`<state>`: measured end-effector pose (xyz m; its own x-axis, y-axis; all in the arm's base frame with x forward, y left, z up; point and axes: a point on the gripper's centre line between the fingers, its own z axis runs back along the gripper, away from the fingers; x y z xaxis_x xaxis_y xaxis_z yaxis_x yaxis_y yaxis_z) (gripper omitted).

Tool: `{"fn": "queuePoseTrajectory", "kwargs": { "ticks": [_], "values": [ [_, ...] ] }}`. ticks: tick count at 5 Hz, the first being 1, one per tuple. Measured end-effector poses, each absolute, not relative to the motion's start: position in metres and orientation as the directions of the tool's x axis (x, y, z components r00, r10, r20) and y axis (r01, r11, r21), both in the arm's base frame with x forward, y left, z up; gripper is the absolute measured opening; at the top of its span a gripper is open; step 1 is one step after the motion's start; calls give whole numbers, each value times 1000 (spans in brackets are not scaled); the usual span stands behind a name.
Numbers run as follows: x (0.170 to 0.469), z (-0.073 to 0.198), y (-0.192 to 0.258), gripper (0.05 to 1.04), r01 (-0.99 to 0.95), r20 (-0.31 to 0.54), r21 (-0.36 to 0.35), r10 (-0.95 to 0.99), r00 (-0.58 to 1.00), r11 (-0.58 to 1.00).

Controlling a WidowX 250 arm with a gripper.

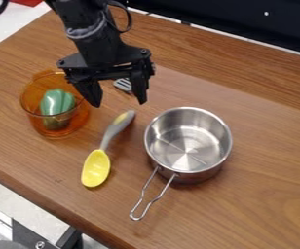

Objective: Put the yellow spoon on the table

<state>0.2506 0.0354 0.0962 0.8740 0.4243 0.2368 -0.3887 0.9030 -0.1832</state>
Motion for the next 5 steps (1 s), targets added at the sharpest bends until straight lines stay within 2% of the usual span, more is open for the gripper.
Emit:
{"fn": "queuePoseTrajectory", "kwargs": {
  "ticks": [1, 3, 5],
  "values": [
    [262, 96, 32, 999, -429, 242, -154, 455, 857, 890],
    [306, 87, 25, 999, -536, 230, -102, 544, 807, 838],
    [355, 90, 31, 999, -647, 249, -118, 653, 715, 753]
  ]
}}
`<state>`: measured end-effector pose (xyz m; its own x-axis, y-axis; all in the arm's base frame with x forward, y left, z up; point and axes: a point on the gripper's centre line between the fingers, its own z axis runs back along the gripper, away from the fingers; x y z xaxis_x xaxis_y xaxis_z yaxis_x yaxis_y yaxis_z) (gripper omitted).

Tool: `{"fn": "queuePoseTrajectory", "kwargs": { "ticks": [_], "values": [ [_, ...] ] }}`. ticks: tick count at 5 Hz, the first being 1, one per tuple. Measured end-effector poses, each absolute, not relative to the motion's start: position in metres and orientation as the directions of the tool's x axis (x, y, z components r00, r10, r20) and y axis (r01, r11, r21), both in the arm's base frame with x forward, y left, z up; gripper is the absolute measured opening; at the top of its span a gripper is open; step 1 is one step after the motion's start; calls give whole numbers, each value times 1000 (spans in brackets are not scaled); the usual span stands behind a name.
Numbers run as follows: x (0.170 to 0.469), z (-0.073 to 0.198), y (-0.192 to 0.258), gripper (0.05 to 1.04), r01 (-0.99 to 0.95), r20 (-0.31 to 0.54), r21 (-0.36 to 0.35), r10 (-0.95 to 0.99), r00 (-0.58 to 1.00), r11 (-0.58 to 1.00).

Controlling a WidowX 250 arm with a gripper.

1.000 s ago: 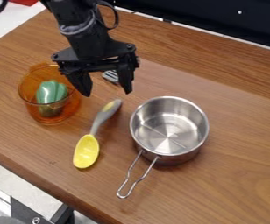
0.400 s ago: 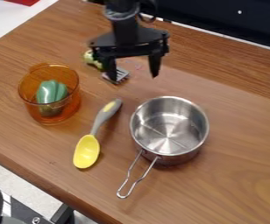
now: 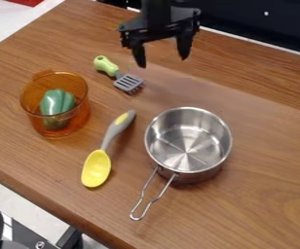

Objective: Put the yellow spoon on the table

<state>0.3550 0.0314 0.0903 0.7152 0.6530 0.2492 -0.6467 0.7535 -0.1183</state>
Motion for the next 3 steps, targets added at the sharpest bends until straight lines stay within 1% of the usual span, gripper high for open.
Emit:
{"fn": "queuePoseTrajectory", "kwargs": {
  "ticks": [2, 3],
  "values": [
    [382, 87, 74, 999, -765, 263, -115, 762, 592, 634],
    [387, 91, 91, 999, -794, 256, -137, 795, 549, 592]
  ]
}}
